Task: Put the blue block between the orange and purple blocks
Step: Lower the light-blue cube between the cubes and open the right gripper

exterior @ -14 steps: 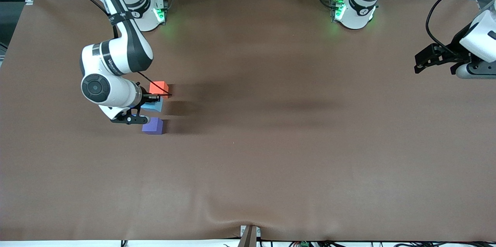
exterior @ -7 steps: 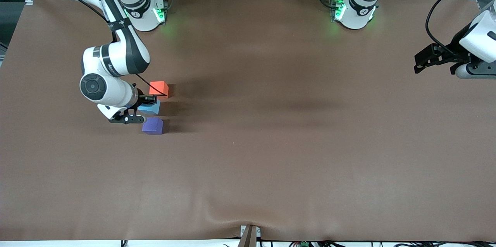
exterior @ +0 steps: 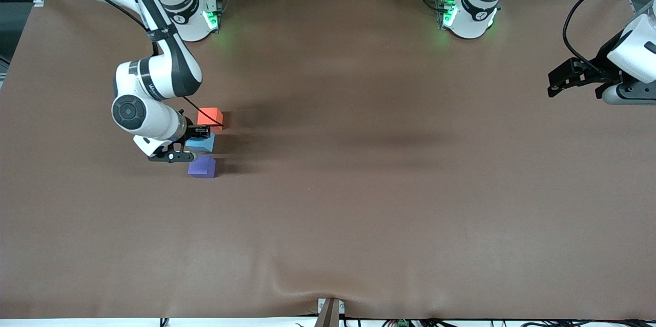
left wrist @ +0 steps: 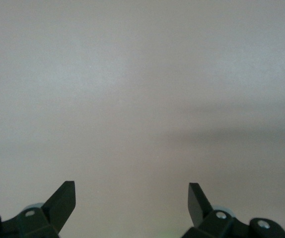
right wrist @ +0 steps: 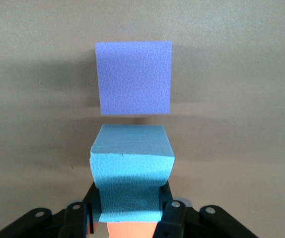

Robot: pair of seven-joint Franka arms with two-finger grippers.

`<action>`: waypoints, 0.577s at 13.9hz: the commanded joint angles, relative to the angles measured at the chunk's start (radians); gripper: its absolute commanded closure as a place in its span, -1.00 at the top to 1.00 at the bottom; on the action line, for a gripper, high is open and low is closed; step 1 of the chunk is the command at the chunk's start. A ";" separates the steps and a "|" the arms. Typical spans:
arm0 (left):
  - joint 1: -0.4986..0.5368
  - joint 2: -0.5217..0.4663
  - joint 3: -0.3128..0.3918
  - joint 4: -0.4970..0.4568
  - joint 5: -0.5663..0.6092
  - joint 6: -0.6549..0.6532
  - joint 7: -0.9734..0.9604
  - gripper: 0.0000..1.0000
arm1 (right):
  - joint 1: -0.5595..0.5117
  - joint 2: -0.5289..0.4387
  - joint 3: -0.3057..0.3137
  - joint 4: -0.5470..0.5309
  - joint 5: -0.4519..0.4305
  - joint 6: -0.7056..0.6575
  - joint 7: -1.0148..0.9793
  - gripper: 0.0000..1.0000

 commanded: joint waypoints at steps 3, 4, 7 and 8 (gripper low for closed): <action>0.008 -0.007 -0.006 -0.002 -0.006 -0.006 -0.012 1.00 | -0.012 -0.027 0.011 -0.076 -0.013 0.072 -0.037 -1.00; 0.009 -0.007 -0.007 -0.002 -0.006 -0.006 -0.012 1.00 | -0.012 -0.018 0.011 -0.078 -0.013 0.084 -0.037 -1.00; 0.009 -0.007 -0.007 -0.002 -0.006 -0.006 -0.012 1.00 | -0.012 -0.009 0.011 -0.113 -0.013 0.149 -0.037 -1.00; 0.009 -0.007 -0.007 -0.002 -0.006 -0.006 -0.012 1.00 | -0.012 -0.006 0.011 -0.131 -0.013 0.185 -0.037 -1.00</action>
